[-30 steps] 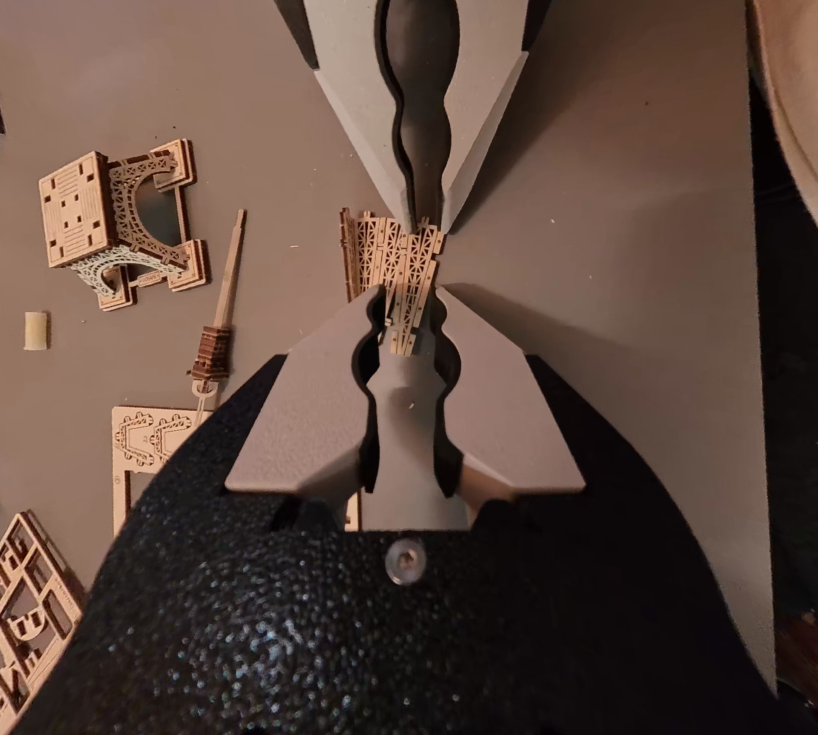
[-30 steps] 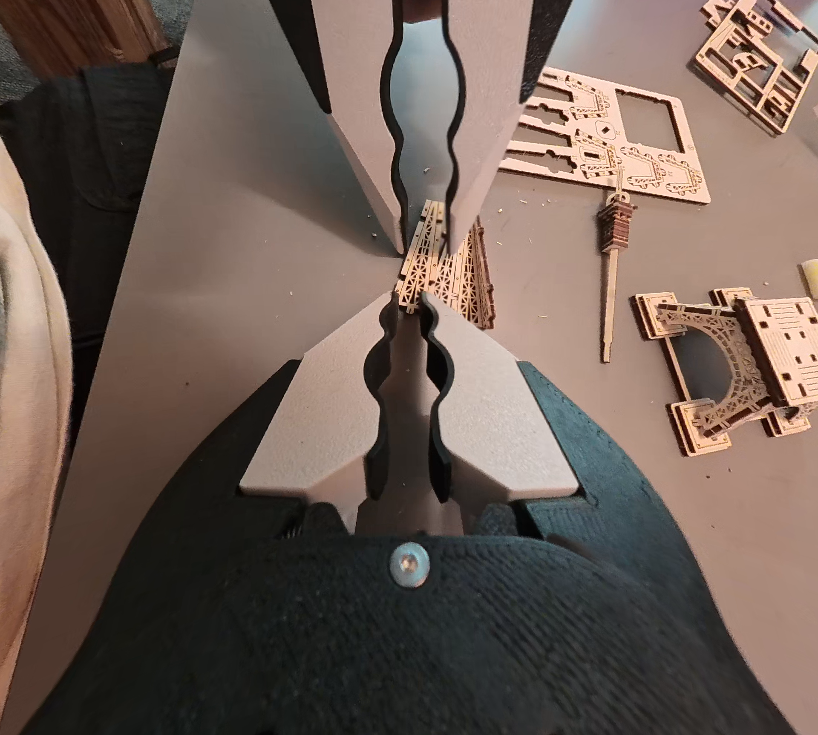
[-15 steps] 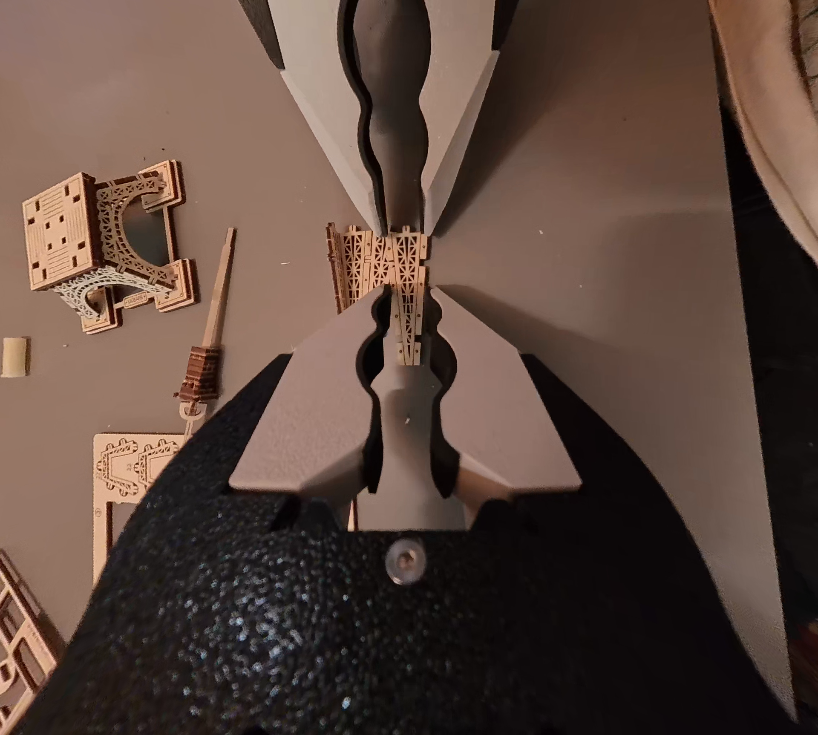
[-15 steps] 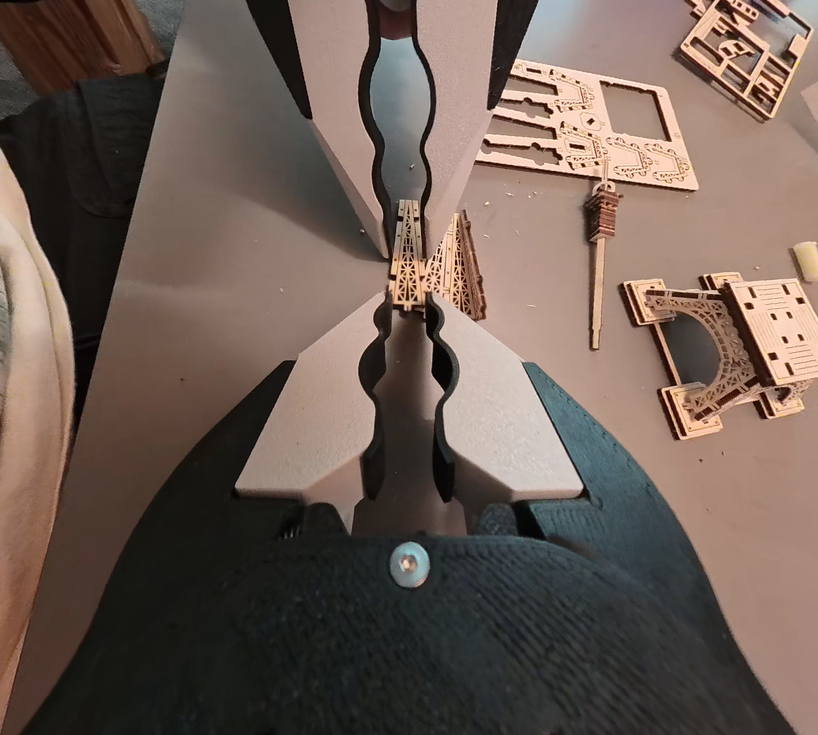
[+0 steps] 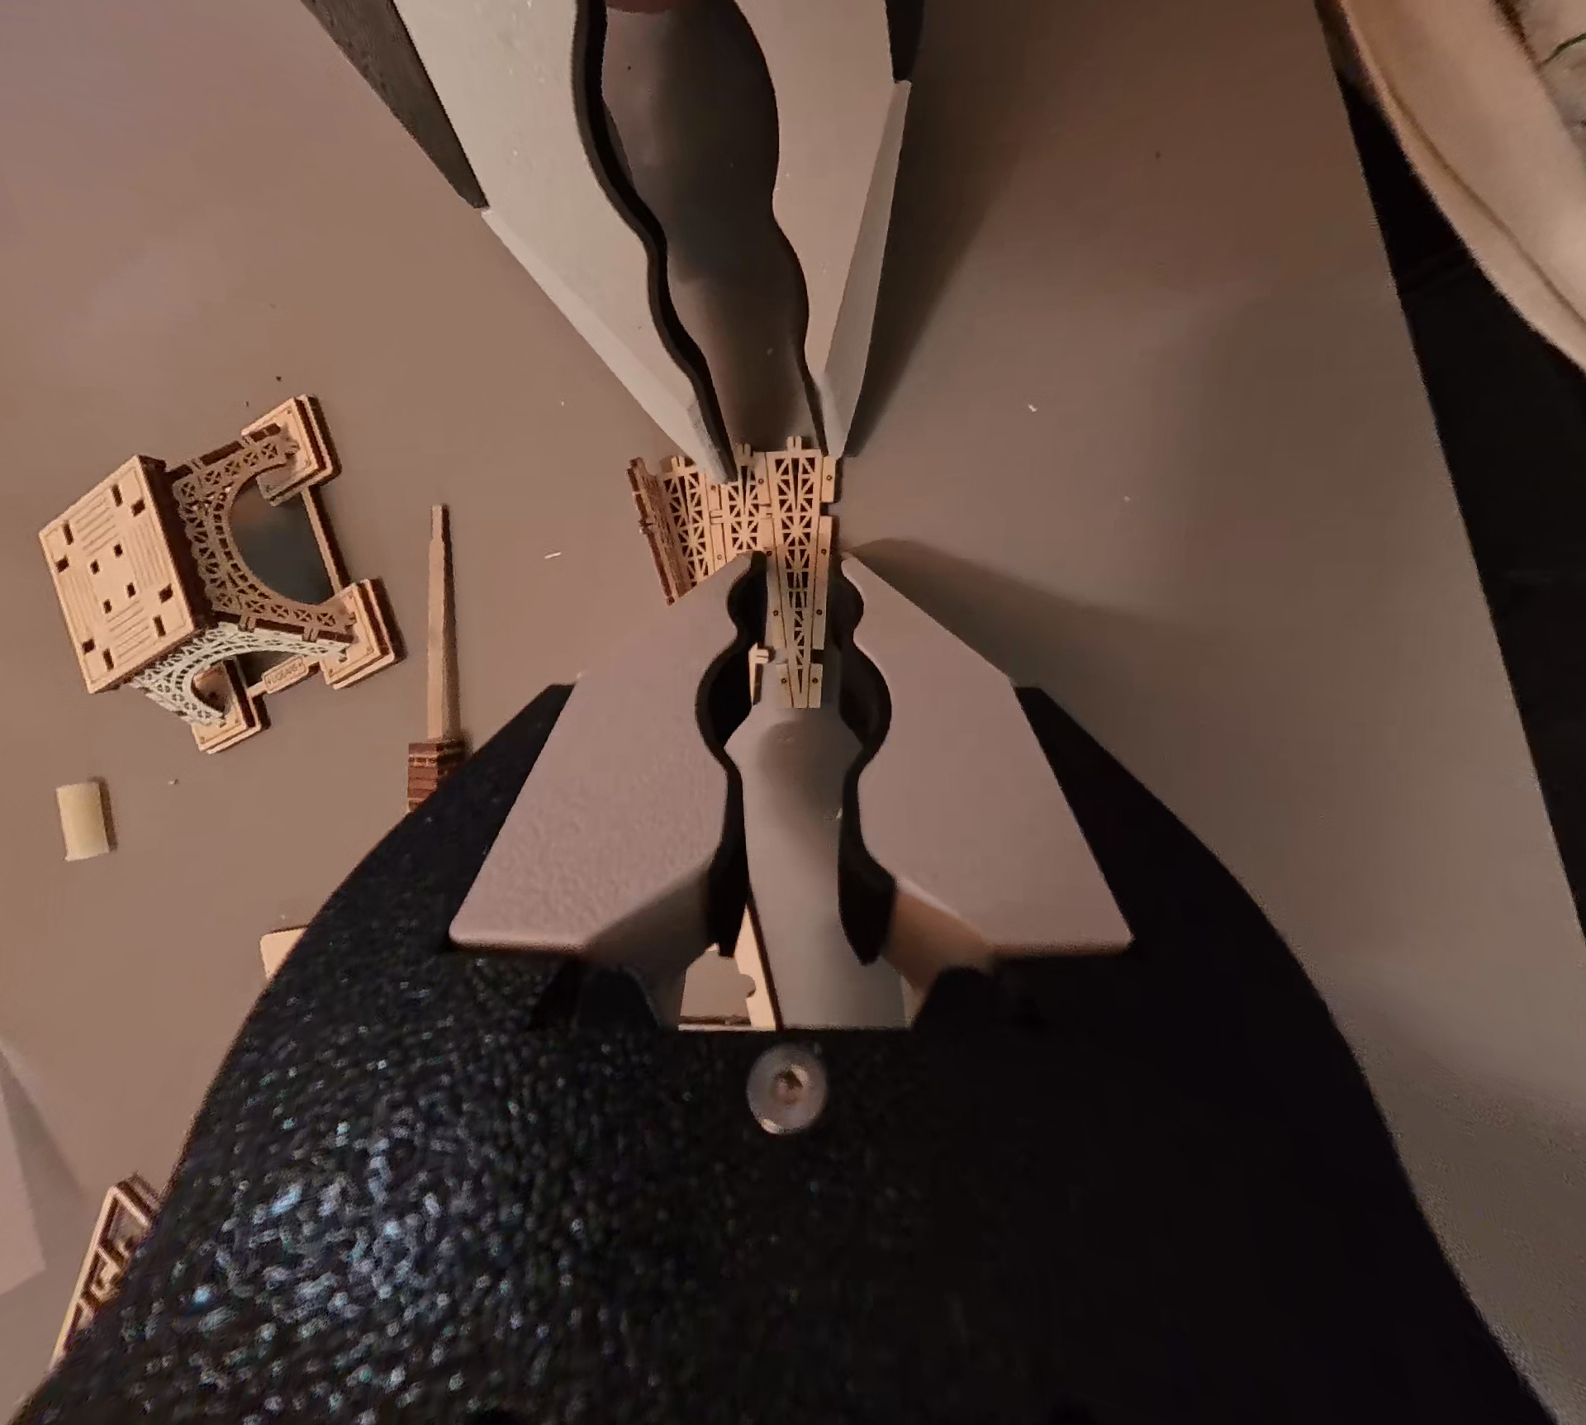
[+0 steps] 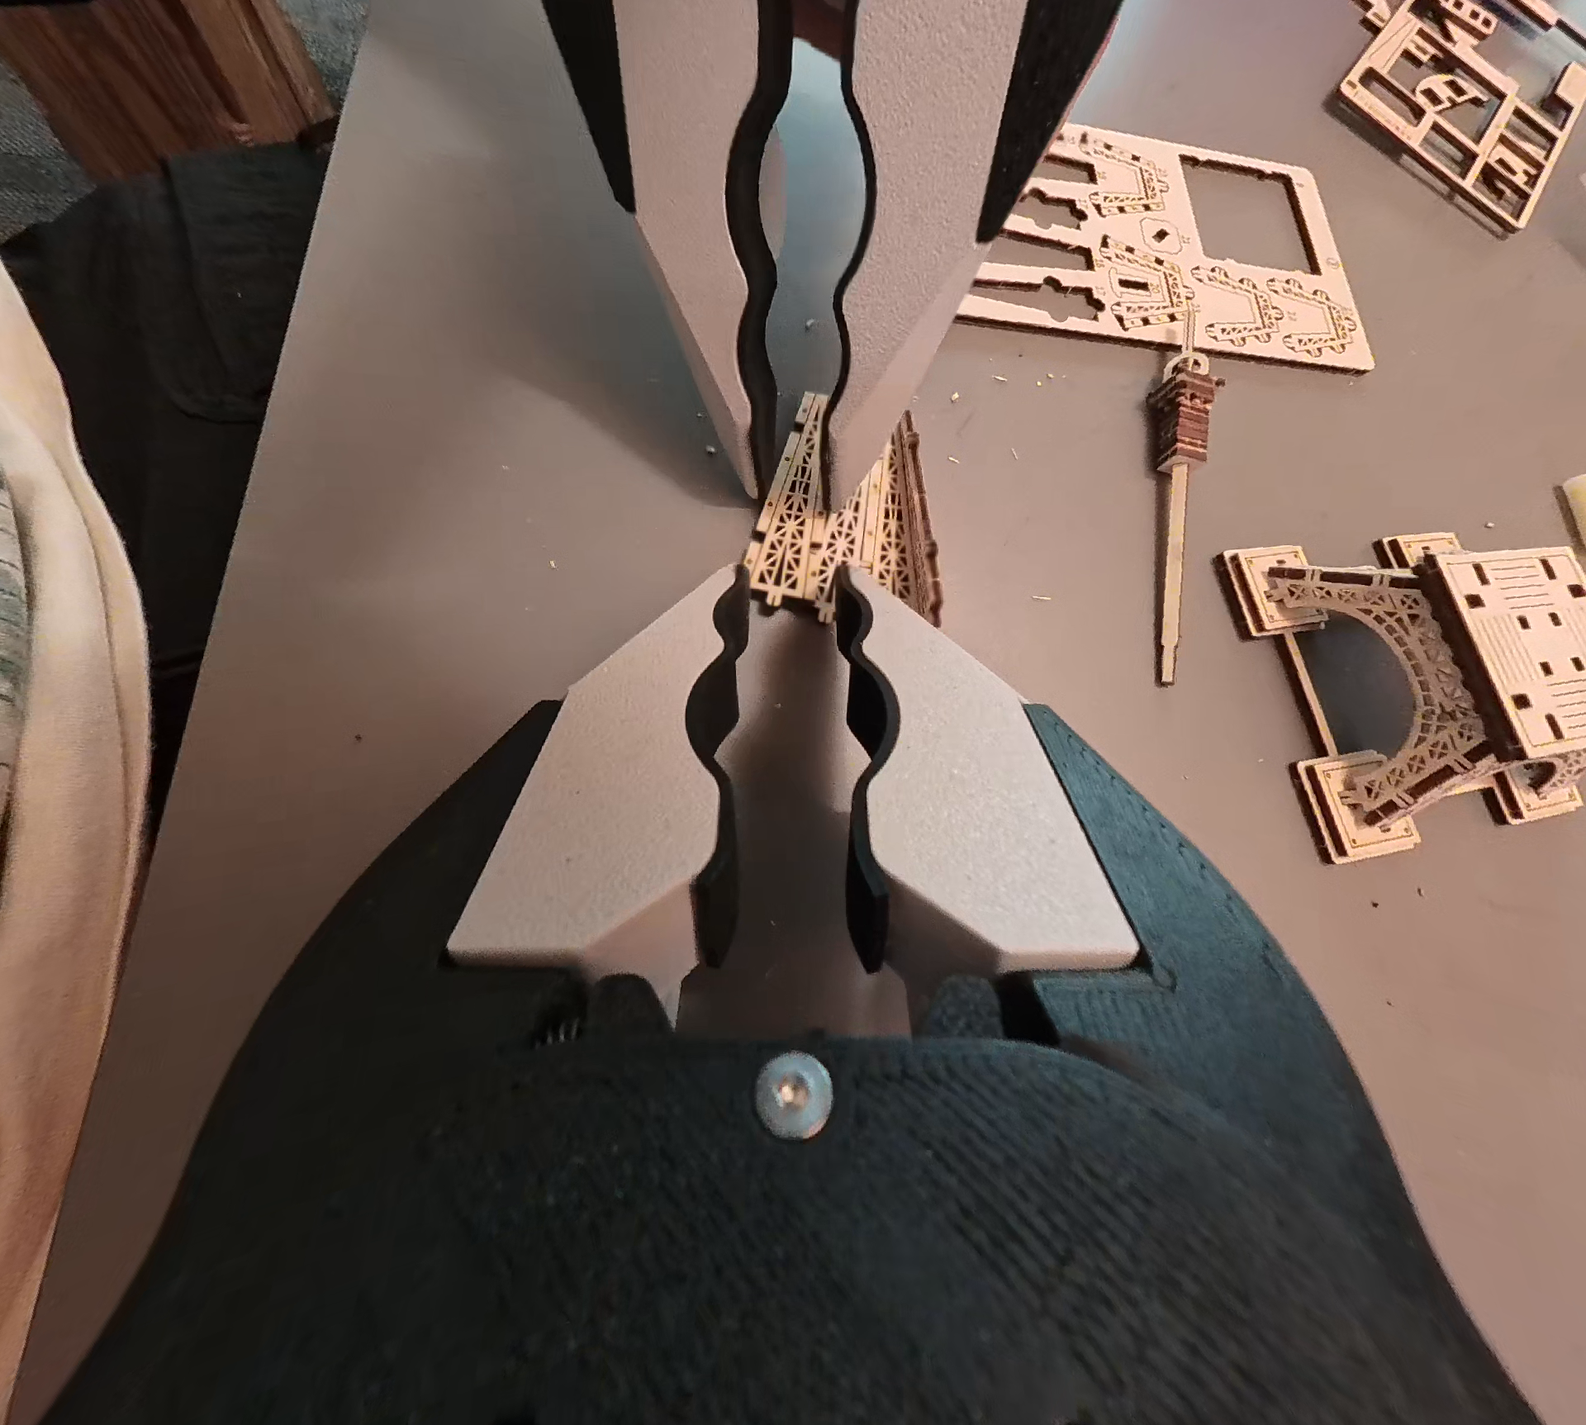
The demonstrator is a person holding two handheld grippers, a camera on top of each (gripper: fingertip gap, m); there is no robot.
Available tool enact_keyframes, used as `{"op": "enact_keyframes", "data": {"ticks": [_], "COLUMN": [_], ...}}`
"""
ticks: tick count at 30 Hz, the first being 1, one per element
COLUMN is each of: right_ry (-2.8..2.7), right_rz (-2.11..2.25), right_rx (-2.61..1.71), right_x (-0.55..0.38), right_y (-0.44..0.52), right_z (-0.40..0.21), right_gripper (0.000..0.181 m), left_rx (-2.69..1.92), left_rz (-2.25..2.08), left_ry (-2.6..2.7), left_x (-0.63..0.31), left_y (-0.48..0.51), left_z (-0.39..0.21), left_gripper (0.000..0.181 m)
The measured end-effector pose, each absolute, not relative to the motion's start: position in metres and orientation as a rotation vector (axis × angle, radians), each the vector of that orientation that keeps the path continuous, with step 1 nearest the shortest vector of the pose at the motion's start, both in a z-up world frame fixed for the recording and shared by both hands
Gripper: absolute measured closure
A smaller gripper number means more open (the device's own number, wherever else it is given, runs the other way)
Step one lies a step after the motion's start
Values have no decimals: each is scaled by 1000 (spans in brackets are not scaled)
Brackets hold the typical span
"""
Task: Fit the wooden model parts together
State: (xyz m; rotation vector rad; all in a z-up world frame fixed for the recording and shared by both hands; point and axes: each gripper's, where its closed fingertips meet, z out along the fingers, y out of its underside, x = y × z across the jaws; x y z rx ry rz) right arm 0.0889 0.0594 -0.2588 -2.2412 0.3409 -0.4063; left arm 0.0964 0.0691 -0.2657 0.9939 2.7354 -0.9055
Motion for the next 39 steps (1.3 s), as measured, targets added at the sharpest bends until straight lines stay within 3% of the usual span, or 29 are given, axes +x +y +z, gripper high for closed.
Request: {"op": "enact_keyframes", "data": {"ticks": [13, 39], "right_ry": [268, 291], "right_rz": [-401, -400], "right_rx": [-2258, -2249], "right_x": [82, 84], "right_y": [67, 62], "right_z": [-261, -259], "right_gripper": [174, 166], "left_rx": [1059, 1248], "left_rz": [-858, -709], "left_ry": [2752, 2733], "left_x": [95, 97], "left_y": [70, 75], "left_z": [-266, -265], "left_gripper": [168, 168]}}
